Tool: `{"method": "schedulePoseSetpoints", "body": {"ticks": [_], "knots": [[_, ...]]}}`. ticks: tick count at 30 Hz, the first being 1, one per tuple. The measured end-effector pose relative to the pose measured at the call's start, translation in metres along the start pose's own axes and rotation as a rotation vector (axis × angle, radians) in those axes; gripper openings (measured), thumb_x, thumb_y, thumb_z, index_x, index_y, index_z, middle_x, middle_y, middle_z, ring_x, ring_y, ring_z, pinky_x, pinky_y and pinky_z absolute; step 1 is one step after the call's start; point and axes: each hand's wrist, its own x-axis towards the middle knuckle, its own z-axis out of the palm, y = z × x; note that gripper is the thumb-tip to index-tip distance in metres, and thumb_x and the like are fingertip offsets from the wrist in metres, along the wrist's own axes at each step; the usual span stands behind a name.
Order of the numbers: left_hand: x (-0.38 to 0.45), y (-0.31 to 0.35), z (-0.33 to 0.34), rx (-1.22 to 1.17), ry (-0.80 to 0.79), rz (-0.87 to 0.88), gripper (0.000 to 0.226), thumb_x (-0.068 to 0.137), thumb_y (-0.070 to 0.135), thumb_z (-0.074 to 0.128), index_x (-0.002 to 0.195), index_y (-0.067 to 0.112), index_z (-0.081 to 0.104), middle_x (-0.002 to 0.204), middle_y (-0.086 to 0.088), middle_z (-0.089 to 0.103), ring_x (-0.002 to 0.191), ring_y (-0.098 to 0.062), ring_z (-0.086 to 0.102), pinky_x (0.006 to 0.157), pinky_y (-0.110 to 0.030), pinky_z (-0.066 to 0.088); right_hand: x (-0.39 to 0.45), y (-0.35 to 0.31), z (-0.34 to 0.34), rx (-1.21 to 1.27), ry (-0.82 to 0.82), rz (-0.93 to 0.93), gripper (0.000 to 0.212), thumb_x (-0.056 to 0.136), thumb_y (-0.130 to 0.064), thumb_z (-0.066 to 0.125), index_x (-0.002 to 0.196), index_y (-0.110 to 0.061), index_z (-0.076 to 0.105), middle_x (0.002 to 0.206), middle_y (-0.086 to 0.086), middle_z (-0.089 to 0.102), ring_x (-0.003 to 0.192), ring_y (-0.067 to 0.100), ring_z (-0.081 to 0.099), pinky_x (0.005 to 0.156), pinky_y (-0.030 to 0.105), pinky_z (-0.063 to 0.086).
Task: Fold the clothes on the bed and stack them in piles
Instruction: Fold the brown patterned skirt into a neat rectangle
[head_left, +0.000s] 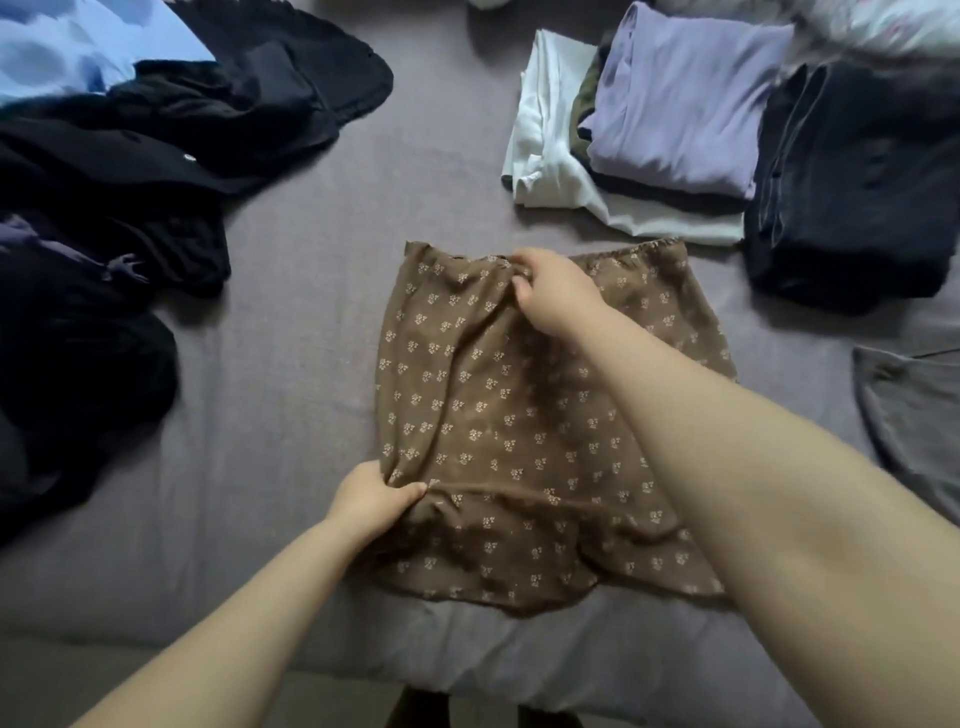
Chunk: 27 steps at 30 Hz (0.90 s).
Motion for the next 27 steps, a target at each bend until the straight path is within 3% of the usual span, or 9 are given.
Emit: {"method": "schedulePoseSetpoints", "body": {"ticks": [3,6,12,17,20,22,24,25,27], "knots": [[0.001,-0.001,0.003,0.155,0.07,0.058,0.046,0.081,0.046,0.069,0.112,0.015,0.055,0.116,-0.003,0.064,0.112,-0.026,0.058,0.085,-0.031,0.045,0.025,-0.009,0.01,-0.286,-0.083,0.066,0.044,0.09,-0.015,0.046,0.134,-0.019,0.047,0.137,0.007,0.049,0.129,0.027,0.044,0.107,0.041,0.031],[-0.002,0.001,-0.002,0.234,0.217,0.093,0.058,0.082,0.053,0.063,0.124,0.016,0.048,0.124,-0.006,0.056,0.119,-0.028,0.052,0.096,-0.041,0.044,0.021,-0.001,0.008,-0.441,0.036,0.107,0.036,0.086,-0.013,0.053,0.122,-0.017,0.054,0.128,0.009,0.053,0.121,0.028,0.048,0.102,0.037,0.03],[-0.012,0.036,-0.016,0.134,0.429,0.378,0.049,0.088,0.03,0.062,0.133,0.015,0.049,0.128,-0.009,0.051,0.123,-0.029,0.044,0.102,-0.041,0.032,-0.024,0.03,-0.023,-0.077,0.057,-0.052,0.027,0.083,-0.019,0.068,0.109,-0.015,0.066,0.111,0.007,0.066,0.109,0.028,0.056,0.087,0.034,0.044],[-0.017,0.1,-0.025,0.082,0.384,0.649,0.046,0.088,0.02,0.061,0.133,0.016,0.051,0.132,-0.003,0.052,0.125,-0.024,0.045,0.107,-0.039,0.032,-0.054,0.035,-0.065,-0.039,0.146,-0.136,0.02,0.081,-0.016,0.071,0.101,-0.015,0.071,0.107,0.004,0.066,0.1,0.021,0.058,0.091,0.034,0.045],[-0.029,0.14,-0.027,0.119,0.383,0.9,0.058,0.084,0.012,0.06,0.14,0.02,0.044,0.14,0.003,0.047,0.132,-0.019,0.038,0.112,-0.043,0.029,-0.074,0.021,-0.088,0.117,0.038,-0.142,0.012,0.079,-0.019,0.076,0.09,-0.022,0.071,0.086,-0.003,0.067,0.077,0.01,0.058,0.078,0.026,0.048],[-0.037,0.162,-0.029,0.172,0.279,1.038,0.068,0.078,0.012,0.058,0.142,0.023,0.04,0.143,0.005,0.045,0.136,-0.016,0.033,0.113,-0.039,0.024,-0.089,0.01,-0.1,0.191,-0.06,-0.174,0.012,0.08,-0.017,0.076,0.087,-0.022,0.068,0.082,-0.004,0.067,0.071,0.002,0.058,0.072,0.015,0.044],[-0.046,0.176,-0.034,0.084,0.108,1.114,0.058,0.069,0.024,0.057,0.127,0.026,0.053,0.121,0.005,0.059,0.119,-0.013,0.048,0.105,-0.033,0.036,-0.104,0.003,-0.114,0.254,-0.131,-0.189,0.01,0.081,-0.016,0.075,0.087,-0.019,0.067,0.083,-0.003,0.067,0.071,0.0,0.057,0.069,0.007,0.042],[-0.05,0.179,-0.038,0.01,0.046,1.106,0.043,0.066,0.031,0.056,0.108,0.03,0.06,0.101,0.009,0.063,0.101,-0.007,0.054,0.094,-0.028,0.042,-0.112,0.001,-0.122,0.298,-0.17,-0.178,0.01,0.081,-0.017,0.075,0.087,-0.017,0.067,0.082,-0.002,0.067,0.071,0.001,0.056,0.069,0.009,0.042],[-0.055,0.179,-0.046,-0.035,-0.028,1.053,0.011,0.065,0.038,0.059,0.074,0.033,0.057,0.072,0.011,0.057,0.073,-0.004,0.052,0.072,-0.026,0.042,-0.126,0.001,-0.14,0.365,-0.222,-0.157,0.011,0.081,-0.023,0.075,0.088,-0.016,0.069,0.08,0.004,0.066,0.071,0.003,0.055,0.068,0.014,0.043]]}}
